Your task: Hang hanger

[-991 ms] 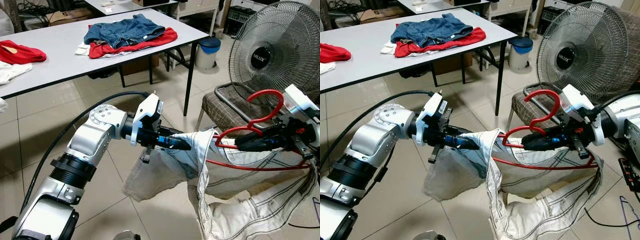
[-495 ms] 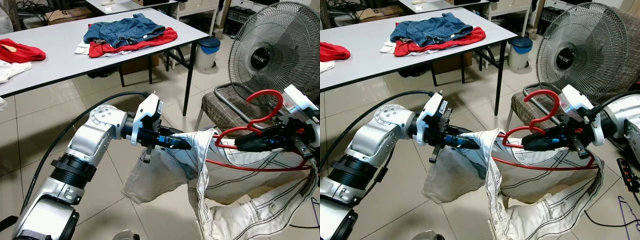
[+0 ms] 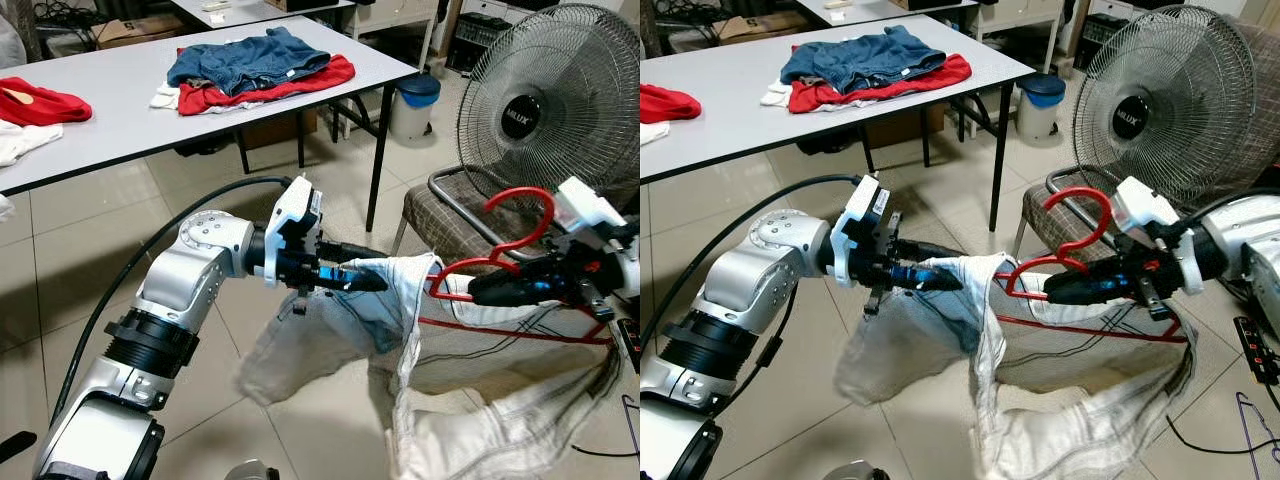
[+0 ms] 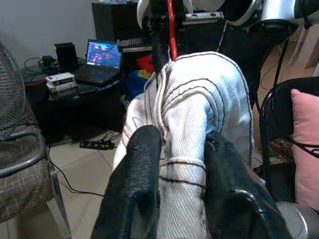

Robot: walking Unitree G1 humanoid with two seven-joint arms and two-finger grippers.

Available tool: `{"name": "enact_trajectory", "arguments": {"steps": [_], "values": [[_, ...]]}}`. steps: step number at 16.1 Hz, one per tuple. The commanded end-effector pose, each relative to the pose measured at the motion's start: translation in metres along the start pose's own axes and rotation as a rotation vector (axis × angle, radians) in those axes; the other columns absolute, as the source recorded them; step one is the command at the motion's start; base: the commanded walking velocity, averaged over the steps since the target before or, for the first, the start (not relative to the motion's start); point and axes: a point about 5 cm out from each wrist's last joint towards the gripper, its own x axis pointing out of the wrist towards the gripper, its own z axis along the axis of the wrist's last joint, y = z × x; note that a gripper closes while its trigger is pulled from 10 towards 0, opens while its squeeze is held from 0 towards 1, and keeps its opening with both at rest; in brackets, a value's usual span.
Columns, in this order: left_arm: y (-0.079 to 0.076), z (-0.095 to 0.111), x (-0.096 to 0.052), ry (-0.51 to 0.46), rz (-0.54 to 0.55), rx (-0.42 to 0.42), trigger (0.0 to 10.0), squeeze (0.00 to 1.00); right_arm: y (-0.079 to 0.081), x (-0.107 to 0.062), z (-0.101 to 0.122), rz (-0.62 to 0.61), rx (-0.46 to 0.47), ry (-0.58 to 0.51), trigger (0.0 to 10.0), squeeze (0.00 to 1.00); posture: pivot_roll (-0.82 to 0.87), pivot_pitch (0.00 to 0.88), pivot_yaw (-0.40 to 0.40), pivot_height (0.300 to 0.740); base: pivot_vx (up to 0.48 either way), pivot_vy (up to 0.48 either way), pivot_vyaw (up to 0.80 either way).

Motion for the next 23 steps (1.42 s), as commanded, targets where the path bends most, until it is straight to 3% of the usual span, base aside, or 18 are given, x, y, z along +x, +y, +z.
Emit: {"name": "enact_trajectory", "arguments": {"steps": [1, 5, 7, 8, 9, 11, 13, 16, 17, 18, 19, 20, 23], "values": [[0.001, 0.011, -0.003, -0.020, 0.003, 0.038, 10.0, 1.00, 0.000, 0.002, -0.005, -0.018, 0.020, 0.026, 0.0, 0.00, -0.16, 0.000, 0.003, 0.740, 0.000, 0.000, 0.00], [0.003, 0.008, -0.004, 0.012, 0.023, 0.059, 10.0, 1.00, -0.003, 0.005, -0.016, -0.087, 0.063, 0.036, 0.0, 0.00, -0.16, 0.000, 0.005, 0.740, 0.000, 0.000, 0.00], [0.009, 0.002, -0.007, 0.061, 0.099, 0.124, 10.0, 1.00, -0.003, 0.006, -0.017, -0.101, 0.076, 0.036, 0.0, 0.00, -0.16, 0.000, 0.006, 0.740, 0.000, 0.000, 0.00], [0.014, 0.002, -0.012, 0.071, 0.143, 0.148, 10.0, 0.37, -0.003, 0.006, -0.021, -0.123, 0.084, 0.047, 0.0, 0.00, -0.16, 0.000, 0.006, 0.740, 0.000, 0.000, 0.00], [0.015, 0.005, -0.014, 0.052, 0.161, 0.149, 10.0, 0.00, -0.004, 0.006, -0.022, -0.140, 0.085, 0.045, 0.0, 0.00, -0.16, 0.000, 0.006, 0.740, 0.000, 0.000, 0.00], [0.020, 0.012, -0.018, -0.007, 0.226, 0.116, 10.0, 0.00, -0.011, 0.007, -0.024, -0.228, 0.076, 0.031, 0.0, 0.00, -0.16, 0.000, 0.005, 0.740, 0.000, 0.000, 0.00], [0.026, 0.004, -0.029, -0.032, 0.461, 0.021, 10.0, 0.00, -0.022, 0.009, -0.034, -0.422, 0.095, -0.008, 0.0, 0.00, -0.16, 0.000, 0.003, 0.740, 0.000, 0.000, 0.00], [0.028, -0.021, -0.032, 0.017, 0.744, 0.007, 10.0, 0.00, -0.027, 0.018, -0.048, -0.591, 0.144, -0.027, 0.0, 0.00, -0.15, 0.000, 0.003, 0.740, 0.000, 0.000, 0.00], [0.025, -0.025, -0.028, 0.017, 0.768, 0.021, 10.0, 0.00, -0.028, 0.021, -0.049, -0.624, 0.144, -0.047, 0.0, 0.00, -0.15, 0.000, 0.006, 0.740, 0.000, 0.000, 0.00], [0.013, -0.028, -0.014, -0.044, 0.717, -0.008, 10.0, 0.00, -0.026, 0.028, -0.045, -0.643, 0.132, -0.118, 0.0, 0.00, -0.15, 0.000, 0.006, 0.740, 0.000, 0.000, 0.00], [0.009, -0.028, -0.010, -0.075, 0.680, -0.032, 10.0, 0.00, -0.025, 0.031, -0.044, -0.637, 0.128, -0.142, 0.0, 0.00, -0.15, 0.000, 0.017, 0.740, 0.000, 0.000, 0.00], [-0.003, -0.027, -0.001, -0.104, 0.555, -0.036, 10.0, 1.00, -0.020, 0.031, -0.041, -0.583, 0.117, -0.178, 0.0, 0.00, -0.15, 0.000, 0.017, 0.740, 0.000, 0.000, 0.00], [-0.014, -0.020, 0.002, -0.135, 0.413, -0.094, 10.0, 1.00, -0.012, 0.020, -0.036, -0.428, 0.127, -0.247, 0.0, 0.00, -0.17, 0.000, 0.024, 0.740, 0.000, 0.000, 0.00]]}}
